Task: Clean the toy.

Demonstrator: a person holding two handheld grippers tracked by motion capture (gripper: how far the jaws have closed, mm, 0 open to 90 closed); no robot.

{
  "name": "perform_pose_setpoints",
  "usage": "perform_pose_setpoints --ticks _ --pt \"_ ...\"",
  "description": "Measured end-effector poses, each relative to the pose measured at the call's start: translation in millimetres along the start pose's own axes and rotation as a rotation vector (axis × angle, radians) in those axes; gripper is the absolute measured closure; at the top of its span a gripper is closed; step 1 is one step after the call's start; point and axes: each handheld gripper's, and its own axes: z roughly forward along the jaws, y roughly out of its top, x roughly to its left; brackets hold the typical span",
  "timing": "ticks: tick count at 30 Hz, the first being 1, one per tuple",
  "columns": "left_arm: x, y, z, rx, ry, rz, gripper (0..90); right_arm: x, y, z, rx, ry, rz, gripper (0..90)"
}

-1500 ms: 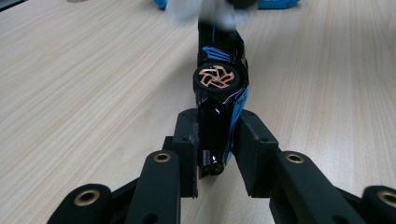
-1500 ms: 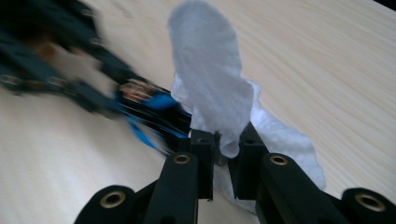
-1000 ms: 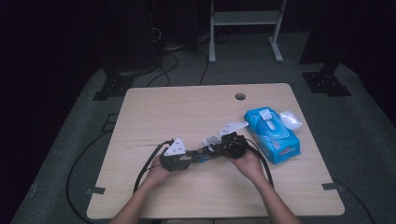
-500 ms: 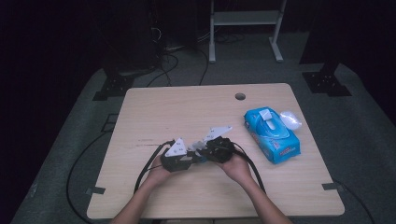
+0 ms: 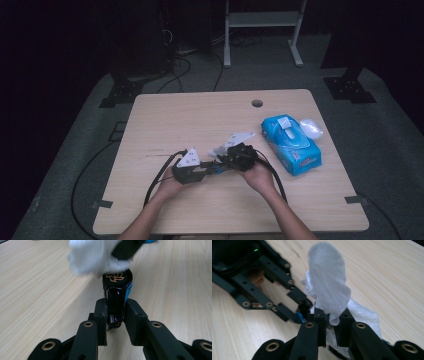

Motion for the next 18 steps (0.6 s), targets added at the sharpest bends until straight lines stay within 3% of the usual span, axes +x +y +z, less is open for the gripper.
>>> perform_pose_setpoints --ticks 2,4,5,6,7,10,18 --pt "-0.5 0.9 1.0 0.004 -0.001 0.0 72.4 0.0 -1.9 -1.3 -0.007 0.014 0.014 81.3" --pt "-0.9 2.4 2.8 -0.005 0.004 -0.024 69.7 7.9 -1.7 3.0 0.005 0.028 -0.008 81.3" --pt "-1.0 3.5 3.6 -0.005 0.004 -0.04 65.4 15.7 -0.8 8.5 0.0 0.011 -0.031 81.3" --pt "-1.1 4.2 4.1 -0.007 0.005 -0.037 65.4 15.7 -0.8 8.5 0.0 0.011 -0.031 81.3" --pt "-1.7 4.6 4.6 -0.006 0.008 -0.032 65.5 16.0 0.5 11.0 -0.009 0.04 -0.015 81.3" --pt "-1.8 3.7 4.1 0.005 0.019 -0.017 68.6 16.3 0.2 11.1 -0.013 0.04 -0.018 81.3" --pt "-3.5 4.4 6.5 0.001 -0.005 -0.002 71.2 -9.8 -8.1 -4.4 -0.015 -0.006 0.035 81.3"
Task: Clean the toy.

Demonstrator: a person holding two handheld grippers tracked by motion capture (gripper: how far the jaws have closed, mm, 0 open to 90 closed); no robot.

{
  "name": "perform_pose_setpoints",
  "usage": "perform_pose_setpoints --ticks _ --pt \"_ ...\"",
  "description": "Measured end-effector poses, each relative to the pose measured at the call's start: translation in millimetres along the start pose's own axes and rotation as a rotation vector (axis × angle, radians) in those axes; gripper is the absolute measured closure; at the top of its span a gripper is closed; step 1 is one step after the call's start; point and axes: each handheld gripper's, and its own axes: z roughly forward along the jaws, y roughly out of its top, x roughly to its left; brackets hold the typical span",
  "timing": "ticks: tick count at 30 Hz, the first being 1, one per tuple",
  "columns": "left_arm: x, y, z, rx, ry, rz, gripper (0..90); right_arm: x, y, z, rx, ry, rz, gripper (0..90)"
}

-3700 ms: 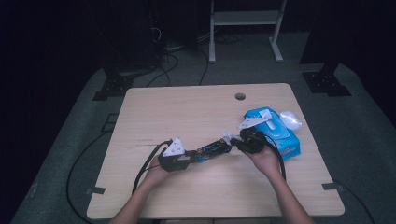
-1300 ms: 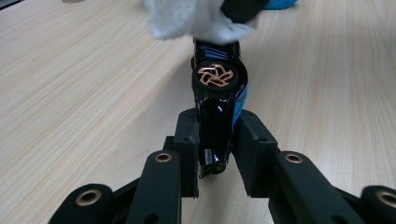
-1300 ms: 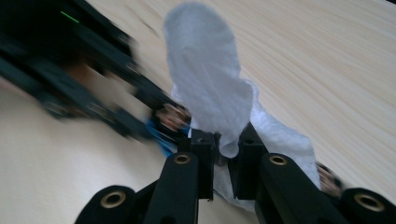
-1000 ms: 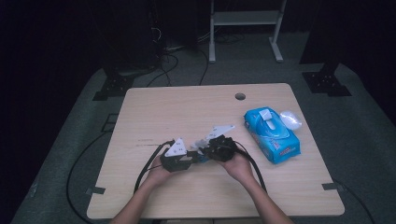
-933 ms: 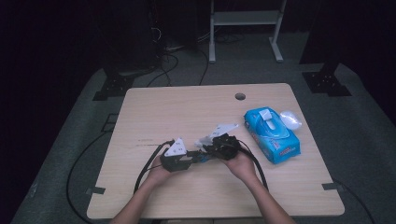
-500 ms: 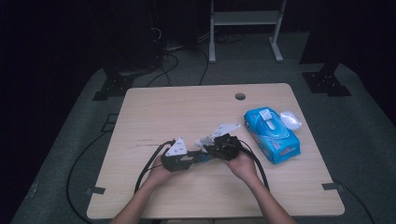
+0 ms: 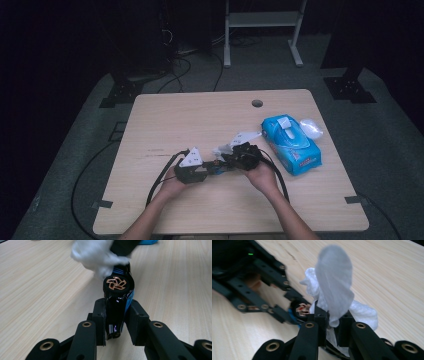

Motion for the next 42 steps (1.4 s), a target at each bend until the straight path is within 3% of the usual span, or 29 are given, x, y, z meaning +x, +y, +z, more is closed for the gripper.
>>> perform_pose_setpoints --ticks 3,6,7,8,11,13,17,20,21,23,27,28,30,31,32,33,34,36,40,42 --pt "-1.1 1.4 2.1 0.0 -0.002 0.004 71.5 -4.0 -3.9 -4.1 -0.009 -0.002 0.028 81.4" --pt "-0.6 0.8 2.2 -0.002 -0.004 -0.002 71.5 -2.0 -3.7 -6.7 -0.026 0.0 0.025 81.6" --pt "-0.7 0.7 2.2 -0.003 -0.005 -0.006 71.5 0.3 -0.1 -9.2 -0.079 0.049 0.058 81.6" --pt "-0.8 0.6 2.1 -0.003 -0.005 -0.006 71.5 0.3 -0.1 -9.2 -0.079 0.049 0.058 81.6" --pt "-2.3 0.7 2.5 -0.01 -0.004 -0.012 71.5 8.7 7.1 -8.7 -0.095 0.024 0.016 81.6" --pt "-2.1 0.5 1.6 -0.007 -0.006 -0.009 71.5 3.2 9.3 -10.9 -0.111 -0.026 0.034 81.6" --pt "-0.7 -0.9 -0.9 -0.003 -0.005 -0.005 71.5 -9.1 3.9 -16.9 -0.089 -0.072 0.063 81.6" --pt "1.5 -1.0 -1.0 -0.001 -0.004 -0.001 71.4 -13.9 -5.7 -23.0 -0.074 -0.068 0.073 81.6" --pt "1.7 -0.6 -0.8 0.002 -0.003 -0.001 71.4 -13.3 -12.0 -20.1 -0.045 -0.06 0.052 81.6" --pt "1.8 -0.6 -0.6 0.001 -0.003 -0.003 71.5 -13.0 -12.9 -19.3 -0.038 -0.06 0.049 81.6" --pt "0.6 -1.1 -0.7 -0.001 0.001 -0.003 71.5 -22.2 -17.9 -20.3 -0.014 -0.101 0.054 81.6" --pt "0.6 -1.0 -0.6 -0.001 0.0 -0.003 71.5 -26.8 -20.4 -21.7 -0.007 -0.125 0.065 81.6" --pt "0.6 -0.9 0.3 -0.004 -0.004 -0.004 71.5 -32.6 -23.8 -23.8 -0.019 -0.102 0.127 81.6" --pt "0.8 -0.9 0.4 -0.005 -0.006 -0.005 71.5 -27.7 -22.5 -23.2 -0.01 -0.113 0.096 81.6" --pt "1.4 -1.0 0.2 -0.004 -0.007 -0.004 71.5 -27.7 -22.5 -23.2 -0.01 -0.113 0.096 81.6" --pt "1.6 -1.4 0.4 -0.009 -0.011 -0.013 71.5 -19.3 -17.8 -19.4 -0.029 -0.048 0.064 81.6" --pt "1.7 -1.4 0.4 -0.009 -0.011 -0.014 71.5 -19.3 -17.8 -19.4 -0.029 -0.048 0.064 81.6" --pt "0.6 -0.9 -0.1 -0.003 -0.007 -0.007 71.5 0.5 -9.8 -7.8 -0.019 0.033 -0.003 81.6" --pt "1.7 -1.9 -1.8 -0.003 -0.005 -0.013 71.5 4.3 -7.6 -4.9 0.004 0.007 -0.024 81.6" --pt "2.3 -2.5 -2.4 -0.004 -0.005 -0.016 71.5 -8.7 -11.1 -10.2 0.002 -0.056 -0.001 81.7"
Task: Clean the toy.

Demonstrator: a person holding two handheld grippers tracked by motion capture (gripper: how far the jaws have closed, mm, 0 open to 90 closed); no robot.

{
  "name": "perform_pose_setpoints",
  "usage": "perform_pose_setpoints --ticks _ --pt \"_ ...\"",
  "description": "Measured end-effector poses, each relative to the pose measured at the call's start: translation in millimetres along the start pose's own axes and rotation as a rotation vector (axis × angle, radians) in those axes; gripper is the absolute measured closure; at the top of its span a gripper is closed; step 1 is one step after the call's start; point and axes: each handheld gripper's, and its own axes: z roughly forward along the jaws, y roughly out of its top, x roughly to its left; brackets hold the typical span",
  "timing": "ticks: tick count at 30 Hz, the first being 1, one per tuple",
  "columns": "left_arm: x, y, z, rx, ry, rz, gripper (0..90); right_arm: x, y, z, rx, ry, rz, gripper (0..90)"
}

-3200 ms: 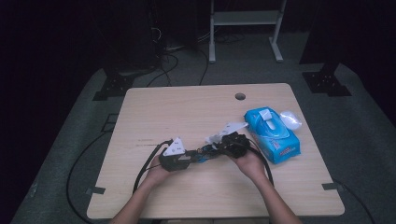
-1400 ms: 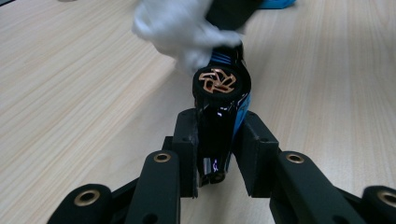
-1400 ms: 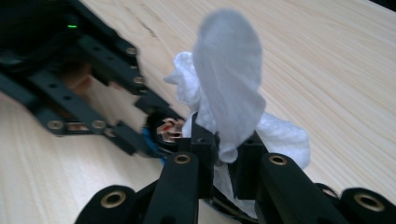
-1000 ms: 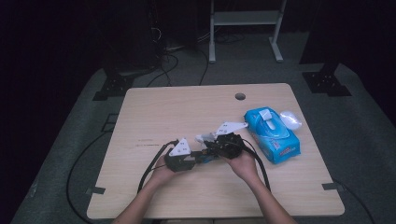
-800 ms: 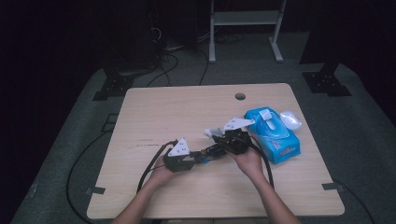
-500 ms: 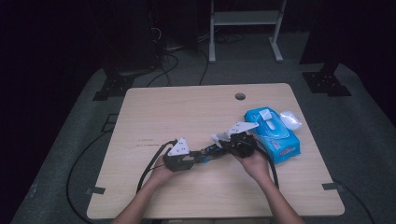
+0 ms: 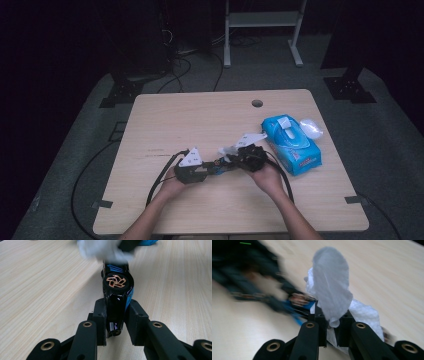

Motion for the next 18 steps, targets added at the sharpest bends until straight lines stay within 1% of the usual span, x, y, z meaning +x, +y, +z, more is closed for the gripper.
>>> perform_pose_setpoints --ticks 1,2,4,5,7,9,10,11,12,14,15,16,18 --pt "0.0 -0.1 0.1 -0.001 -0.001 0.0 71.4 -17.6 -6.8 -6.9 0.001 -0.054 0.049 81.6" --pt "0.0 -0.1 0.1 -0.001 -0.001 0.0 71.4 -17.6 -6.8 -6.9 0.001 -0.054 0.049 81.6" --pt "0.1 0.4 0.0 0.004 -0.001 0.006 71.4 -32.2 -14.2 -13.8 -0.004 -0.086 0.125 81.6" --pt "0.3 0.4 0.4 0.0 -0.002 0.006 71.4 -38.0 -20.2 -17.6 -0.016 -0.082 0.165 81.6" --pt "0.7 0.3 0.4 0.0 -0.003 0.006 71.4 -36.5 -21.2 -18.1 -0.021 -0.078 0.166 81.6" --pt "1.6 -0.1 0.5 -0.001 -0.002 0.004 71.2 -28.8 -19.7 -18.3 -0.021 -0.065 0.119 81.6" --pt "1.5 -0.1 0.5 -0.001 -0.002 0.004 71.1 -26.8 -18.9 -18.7 -0.011 -0.075 0.1 81.6" --pt "0.9 0.1 0.5 0.001 0.001 0.003 71.1 -27.2 -19.1 -18.9 -0.01 -0.078 0.092 81.6" --pt "0.6 0.2 0.5 0.001 0.002 0.003 71.1 -30.4 -20.7 -19.5 -0.012 -0.078 0.107 81.6" --pt "0.8 0.1 0.8 -0.001 -0.001 0.0 71.0 -36.1 -23.7 -20.7 -0.02 -0.078 0.153 81.6" --pt "1.4 0.2 0.9 -0.002 -0.001 -0.007 70.4 -34.7 -23.6 -20.5 -0.019 -0.082 0.155 81.6" --pt "1.8 0.0 1.0 -0.002 0.002 -0.017 70.4 -31.1 -22.3 -19.8 -0.015 -0.095 0.135 81.7" --pt "5.2 -1.0 -0.6 -0.005 0.003 -0.052 68.9 -25.9 -19.8 -18.1 -0.005 -0.103 0.101 81.7"
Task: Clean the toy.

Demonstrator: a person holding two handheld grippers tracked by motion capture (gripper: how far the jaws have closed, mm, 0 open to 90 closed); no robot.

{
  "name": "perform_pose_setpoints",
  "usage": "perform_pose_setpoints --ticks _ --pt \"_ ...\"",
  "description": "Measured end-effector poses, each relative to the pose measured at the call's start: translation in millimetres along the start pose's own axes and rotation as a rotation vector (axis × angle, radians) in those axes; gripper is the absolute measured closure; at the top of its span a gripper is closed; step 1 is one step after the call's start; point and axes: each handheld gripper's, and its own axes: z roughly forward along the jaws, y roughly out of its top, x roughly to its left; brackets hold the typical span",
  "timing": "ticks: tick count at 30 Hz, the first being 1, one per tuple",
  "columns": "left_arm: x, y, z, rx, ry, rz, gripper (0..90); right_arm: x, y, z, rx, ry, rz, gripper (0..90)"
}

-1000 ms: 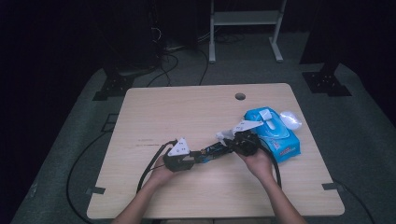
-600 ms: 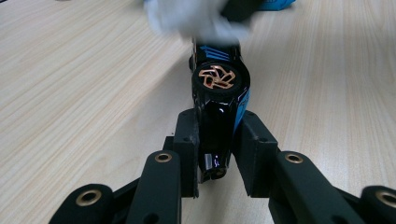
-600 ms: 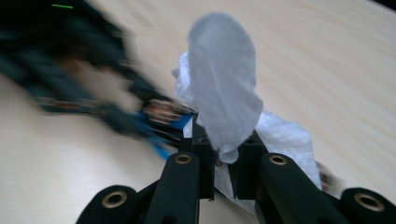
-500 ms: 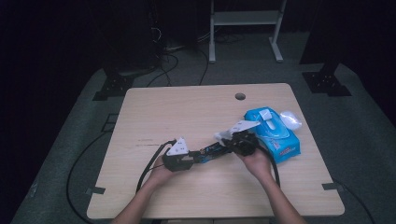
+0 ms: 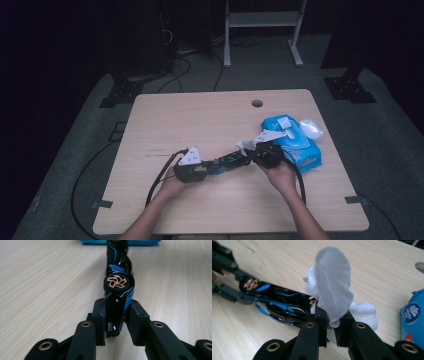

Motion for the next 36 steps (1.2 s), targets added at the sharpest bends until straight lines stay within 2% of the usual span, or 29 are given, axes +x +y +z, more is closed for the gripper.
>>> perform_pose_setpoints --ticks 2,6,12,17,20,23,28,33,36 --pt "3.0 -0.3 -3.2 -0.011 -0.008 -0.024 67.0 1.0 0.1 1.4 -0.005 0.012 0.006 81.7" --pt "6.1 2.7 -9.0 -0.05 -0.049 -0.077 59.6 3.7 -4.1 0.8 -0.032 0.002 0.012 81.7" --pt "11.6 6.9 -15.3 -0.106 -0.071 -0.157 56.1 4.0 -8.5 -1.7 -0.05 0.012 0.013 81.7" --pt "16.6 5.5 -16.6 -0.118 -0.078 -0.218 53.3 5.4 -10.7 -3.0 -0.058 0.007 0.013 81.7" --pt "18.9 3.5 -14.0 -0.107 -0.101 -0.26 51.7 5.4 -12.5 -4.6 -0.062 0.014 0.01 81.7" --pt "19.6 1.9 -11.3 -0.095 -0.115 -0.267 51.7 5.2 -14.7 -6.2 -0.067 0.024 0.01 81.7" --pt "21.6 3.6 -13.5 -0.143 -0.125 -0.307 51.8 6.8 -17.9 -9.5 -0.071 0.032 0.0 81.7" --pt "22.4 2.5 -13.3 -0.117 -0.109 -0.316 51.6 8.2 -18.9 -10.6 -0.072 0.03 -0.003 81.7" --pt "22.5 1.2 -11.6 -0.106 -0.121 -0.335 51.7 8.8 -20.3 -11.9 -0.073 0.035 -0.006 81.8"
